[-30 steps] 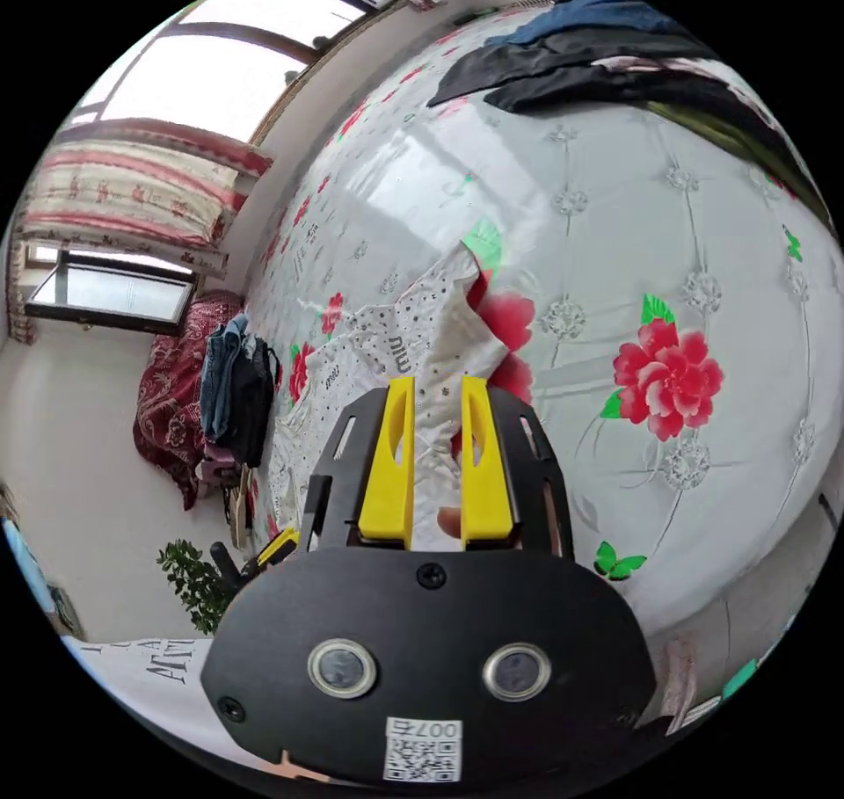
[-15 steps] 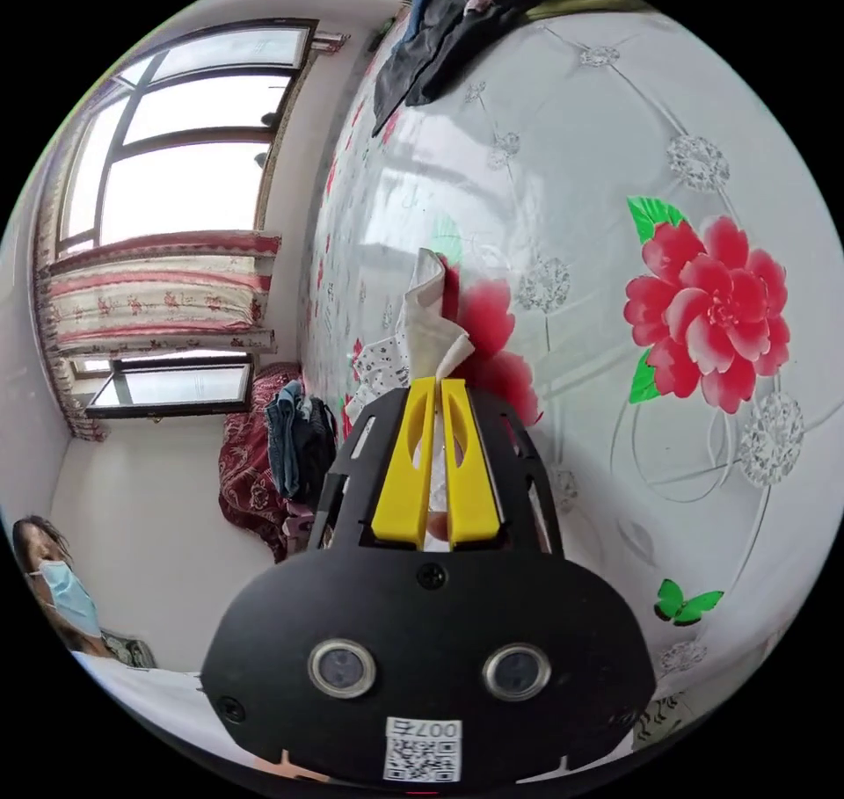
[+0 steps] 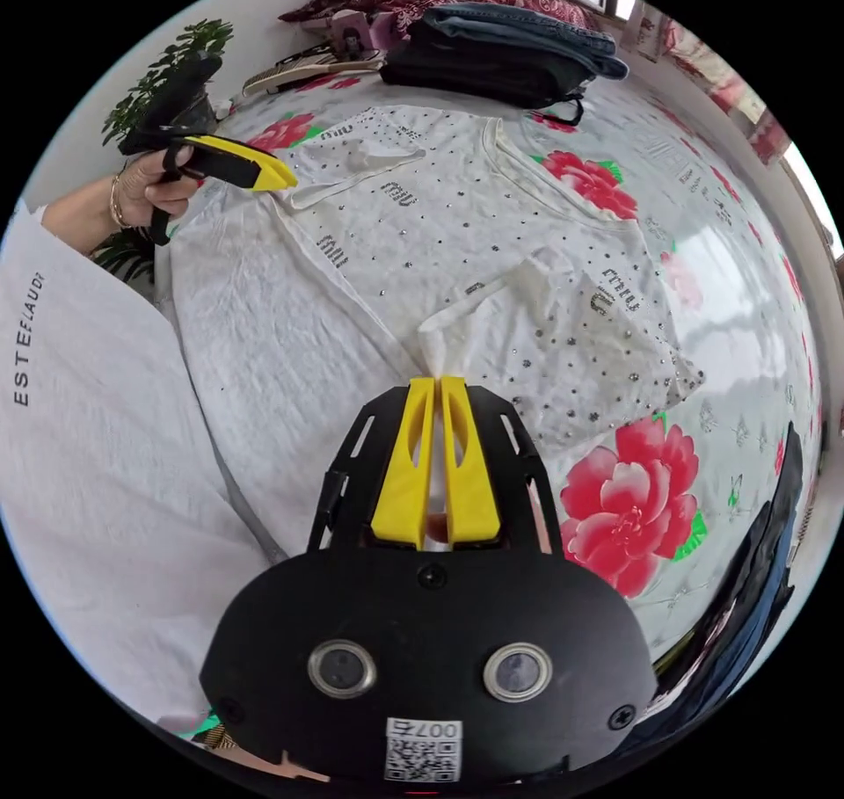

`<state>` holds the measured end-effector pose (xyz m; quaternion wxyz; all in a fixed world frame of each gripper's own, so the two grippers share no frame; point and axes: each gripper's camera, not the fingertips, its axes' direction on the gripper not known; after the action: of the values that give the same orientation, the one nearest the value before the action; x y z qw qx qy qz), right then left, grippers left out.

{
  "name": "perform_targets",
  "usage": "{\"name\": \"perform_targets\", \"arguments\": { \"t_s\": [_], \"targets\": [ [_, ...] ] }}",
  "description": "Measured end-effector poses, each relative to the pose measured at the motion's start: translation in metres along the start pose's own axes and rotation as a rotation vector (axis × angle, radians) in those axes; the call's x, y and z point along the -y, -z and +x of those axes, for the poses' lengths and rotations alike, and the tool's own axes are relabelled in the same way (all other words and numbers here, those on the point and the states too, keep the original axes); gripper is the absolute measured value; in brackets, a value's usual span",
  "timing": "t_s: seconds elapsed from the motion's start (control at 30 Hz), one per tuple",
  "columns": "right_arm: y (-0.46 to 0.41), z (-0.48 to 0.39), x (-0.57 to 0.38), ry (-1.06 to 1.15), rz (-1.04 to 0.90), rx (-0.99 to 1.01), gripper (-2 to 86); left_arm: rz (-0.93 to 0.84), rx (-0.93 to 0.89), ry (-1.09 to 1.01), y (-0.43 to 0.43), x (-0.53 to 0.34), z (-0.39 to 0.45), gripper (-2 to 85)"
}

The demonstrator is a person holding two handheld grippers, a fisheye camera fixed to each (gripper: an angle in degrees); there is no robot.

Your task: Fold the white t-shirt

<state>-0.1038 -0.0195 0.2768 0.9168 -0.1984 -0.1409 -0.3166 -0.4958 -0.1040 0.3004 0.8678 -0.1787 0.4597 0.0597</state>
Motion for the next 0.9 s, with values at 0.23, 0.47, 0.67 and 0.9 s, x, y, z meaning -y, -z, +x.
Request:
{"name": "perform_targets", "arguments": {
  "t_s": [0.23, 0.47, 0.67, 0.9],
  "targets": [
    [0.024, 0.002, -0.001, -0.1, 0.124, 0.161, 2.0, -0.03, -0.025, -0.082, -0.019, 0.03, 0.015, 7.4],
    [0.037, 0.04, -0.027, -0.411, 0.252, 0.212, 2.9, 0.033, -0.089, -0.28, -0.046, 0.131, 0.067, 8.8],
    [0.022, 0.036, -0.028, -0.497, 0.244, 0.102, 3.4, -0.18, -0.009, -0.333, -0.14, 0.19, 0.112, 7.2],
    [0.0, 0.061, -0.014, -0.516, 0.177, 0.038, 3.0, -0.16, 0.223, -0.306, -0.137, 0.154, 0.112, -0.7]
  ]
}}
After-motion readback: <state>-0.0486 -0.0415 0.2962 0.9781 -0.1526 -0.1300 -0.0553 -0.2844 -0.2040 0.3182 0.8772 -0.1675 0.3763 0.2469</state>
